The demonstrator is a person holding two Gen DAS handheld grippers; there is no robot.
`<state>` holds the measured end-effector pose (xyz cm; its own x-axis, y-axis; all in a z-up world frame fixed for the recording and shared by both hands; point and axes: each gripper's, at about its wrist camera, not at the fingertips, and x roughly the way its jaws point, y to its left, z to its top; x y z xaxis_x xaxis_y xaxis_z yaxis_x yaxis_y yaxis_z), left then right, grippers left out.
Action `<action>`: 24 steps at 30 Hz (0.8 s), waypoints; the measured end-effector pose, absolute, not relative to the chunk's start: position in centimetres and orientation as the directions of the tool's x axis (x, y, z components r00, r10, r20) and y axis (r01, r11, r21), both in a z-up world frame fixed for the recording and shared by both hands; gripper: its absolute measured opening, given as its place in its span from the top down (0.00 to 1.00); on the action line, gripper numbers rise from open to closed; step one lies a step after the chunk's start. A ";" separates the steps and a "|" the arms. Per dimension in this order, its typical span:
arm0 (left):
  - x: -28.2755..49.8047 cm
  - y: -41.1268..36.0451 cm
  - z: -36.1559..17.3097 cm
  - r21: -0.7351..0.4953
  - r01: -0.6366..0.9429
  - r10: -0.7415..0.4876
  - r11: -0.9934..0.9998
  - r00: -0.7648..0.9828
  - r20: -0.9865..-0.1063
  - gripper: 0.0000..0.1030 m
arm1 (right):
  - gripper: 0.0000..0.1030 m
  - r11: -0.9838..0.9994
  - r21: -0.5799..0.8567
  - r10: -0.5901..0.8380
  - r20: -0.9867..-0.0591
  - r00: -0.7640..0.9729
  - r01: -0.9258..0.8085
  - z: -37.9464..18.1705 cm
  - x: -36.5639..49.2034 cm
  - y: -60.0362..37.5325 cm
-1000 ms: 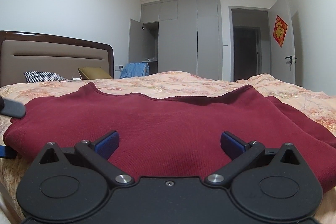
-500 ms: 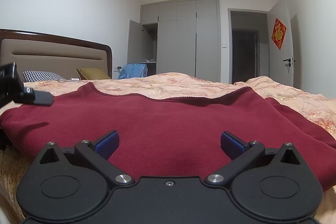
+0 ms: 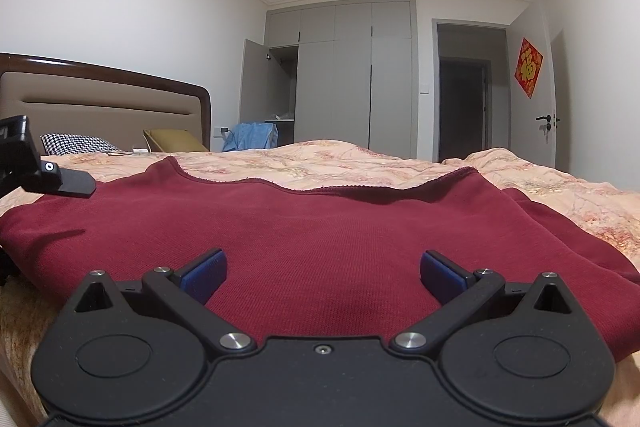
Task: Fold small clothes
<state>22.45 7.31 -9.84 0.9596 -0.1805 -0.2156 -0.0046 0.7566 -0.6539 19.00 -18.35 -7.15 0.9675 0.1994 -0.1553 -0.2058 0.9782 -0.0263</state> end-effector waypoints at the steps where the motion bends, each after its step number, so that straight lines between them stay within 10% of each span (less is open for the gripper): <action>1: 22.4 7.3 -9.7 -0.659 -0.015 -0.173 0.752 0.960 -0.219 0.04 | 0.00 0.978 -0.026 0.200 -0.155 0.967 -0.206 -7.1 19.0 -18.4; 5: 22.7 7.3 -9.3 -0.670 -0.060 -0.136 0.740 0.962 -0.237 0.12 | 0.00 0.978 -0.026 0.199 -0.155 0.968 -0.205 -7.2 19.0 -18.3; 16: 24.3 7.6 -7.2 -0.651 -0.188 -0.024 0.735 0.953 -0.302 0.72 | 0.00 0.972 -0.061 0.205 -0.263 0.943 -0.229 -5.0 19.8 -18.2; 24: 25.2 4.5 -2.5 -0.472 -0.094 -0.035 0.877 0.966 -0.257 0.84 | 0.00 0.971 -0.092 0.194 -0.236 0.952 -0.221 -2.5 17.2 -21.6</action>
